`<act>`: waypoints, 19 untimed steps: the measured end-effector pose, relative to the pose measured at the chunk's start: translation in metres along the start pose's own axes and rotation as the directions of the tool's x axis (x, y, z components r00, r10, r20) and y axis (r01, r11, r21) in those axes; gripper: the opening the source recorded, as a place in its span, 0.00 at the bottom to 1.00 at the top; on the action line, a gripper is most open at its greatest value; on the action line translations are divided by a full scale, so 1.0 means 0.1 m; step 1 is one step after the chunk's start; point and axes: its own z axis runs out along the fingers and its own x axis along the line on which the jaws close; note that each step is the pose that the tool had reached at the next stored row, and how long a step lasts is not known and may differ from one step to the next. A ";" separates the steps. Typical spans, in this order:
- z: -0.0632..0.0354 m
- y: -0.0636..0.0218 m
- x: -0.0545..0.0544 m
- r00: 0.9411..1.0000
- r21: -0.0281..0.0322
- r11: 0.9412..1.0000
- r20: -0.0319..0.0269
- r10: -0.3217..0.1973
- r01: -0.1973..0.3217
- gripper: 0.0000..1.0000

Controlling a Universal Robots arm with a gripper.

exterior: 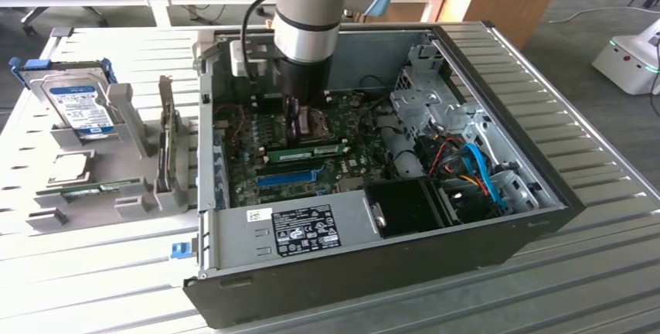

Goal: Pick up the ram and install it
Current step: 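Press down the ram until it locks into place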

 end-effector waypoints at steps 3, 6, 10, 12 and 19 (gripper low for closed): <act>-0.058 0.002 0.00 1.000 -0.002 1.000 0.000 0.000 0.000 0.11; -0.112 0.003 0.00 1.000 -0.003 1.000 0.000 0.000 0.000 0.11; -0.185 0.003 0.00 1.000 -0.005 1.000 0.000 0.000 0.000 0.11; -0.221 0.002 0.00 1.000 -0.007 1.000 0.000 0.000 0.000 0.11; -0.320 0.000 -0.01 1.000 -0.012 1.000 0.000 0.000 0.000 0.11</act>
